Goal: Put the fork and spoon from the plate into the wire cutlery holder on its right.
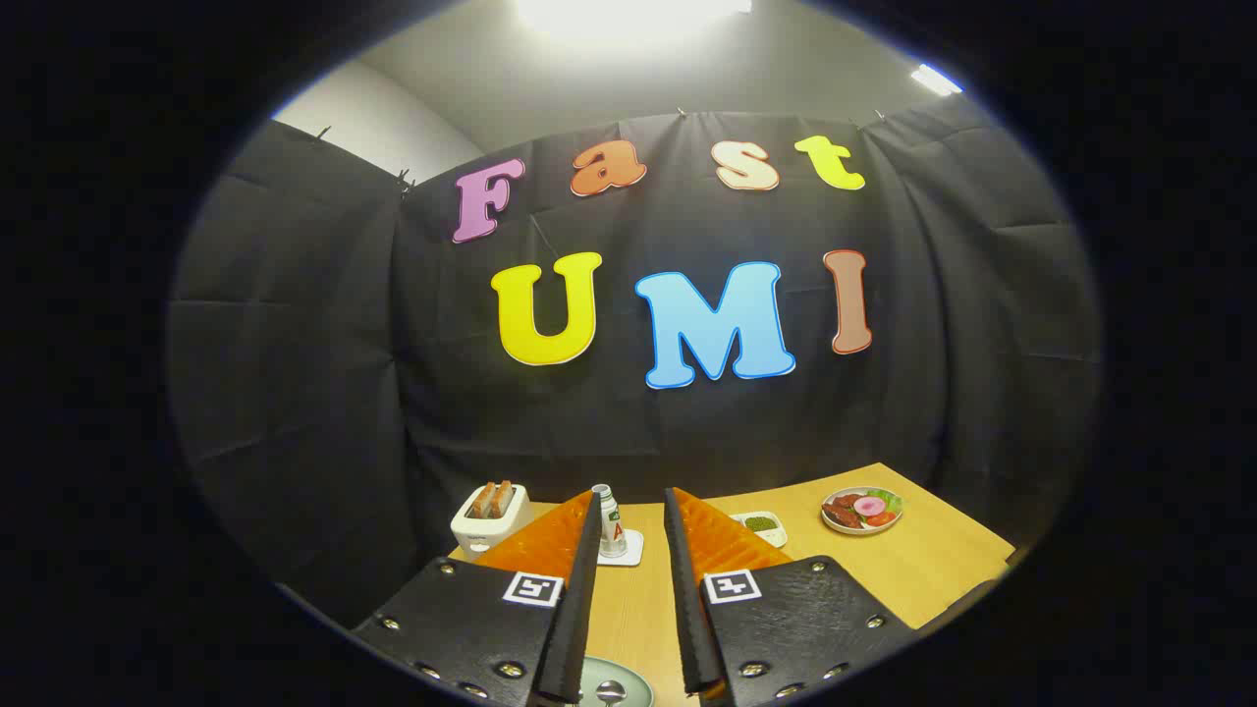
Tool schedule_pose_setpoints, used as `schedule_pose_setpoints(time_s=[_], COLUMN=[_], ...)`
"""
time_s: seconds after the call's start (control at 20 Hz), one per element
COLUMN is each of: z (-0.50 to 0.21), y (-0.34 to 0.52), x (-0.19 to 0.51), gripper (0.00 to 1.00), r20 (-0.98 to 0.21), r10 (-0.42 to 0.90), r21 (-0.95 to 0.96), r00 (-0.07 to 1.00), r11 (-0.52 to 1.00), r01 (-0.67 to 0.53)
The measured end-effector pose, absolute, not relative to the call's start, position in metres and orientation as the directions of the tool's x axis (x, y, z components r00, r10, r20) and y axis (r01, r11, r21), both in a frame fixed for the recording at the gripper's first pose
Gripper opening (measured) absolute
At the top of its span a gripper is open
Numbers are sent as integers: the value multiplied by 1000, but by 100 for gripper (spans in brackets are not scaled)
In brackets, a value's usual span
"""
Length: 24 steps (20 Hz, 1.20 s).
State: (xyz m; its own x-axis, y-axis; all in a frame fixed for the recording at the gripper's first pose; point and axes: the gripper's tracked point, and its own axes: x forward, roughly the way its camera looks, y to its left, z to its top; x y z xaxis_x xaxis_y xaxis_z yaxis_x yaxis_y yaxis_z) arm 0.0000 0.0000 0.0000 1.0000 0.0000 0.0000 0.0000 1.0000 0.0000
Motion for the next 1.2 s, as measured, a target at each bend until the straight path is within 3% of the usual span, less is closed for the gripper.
schedule_pose_setpoints(time_s=[0.9, 1.05, 1.2], z=[-27, -49, -93], y=[26, 34, 42], x=[8, 11, 10], gripper=[38, 38, 38], r20=[-71, -131, -267], r10=[32, 56, 97], r21=[-12, -16, -6], r00=[997, 990, 959], r11=[999, 998, 995], r01=[-33, -58, -102])
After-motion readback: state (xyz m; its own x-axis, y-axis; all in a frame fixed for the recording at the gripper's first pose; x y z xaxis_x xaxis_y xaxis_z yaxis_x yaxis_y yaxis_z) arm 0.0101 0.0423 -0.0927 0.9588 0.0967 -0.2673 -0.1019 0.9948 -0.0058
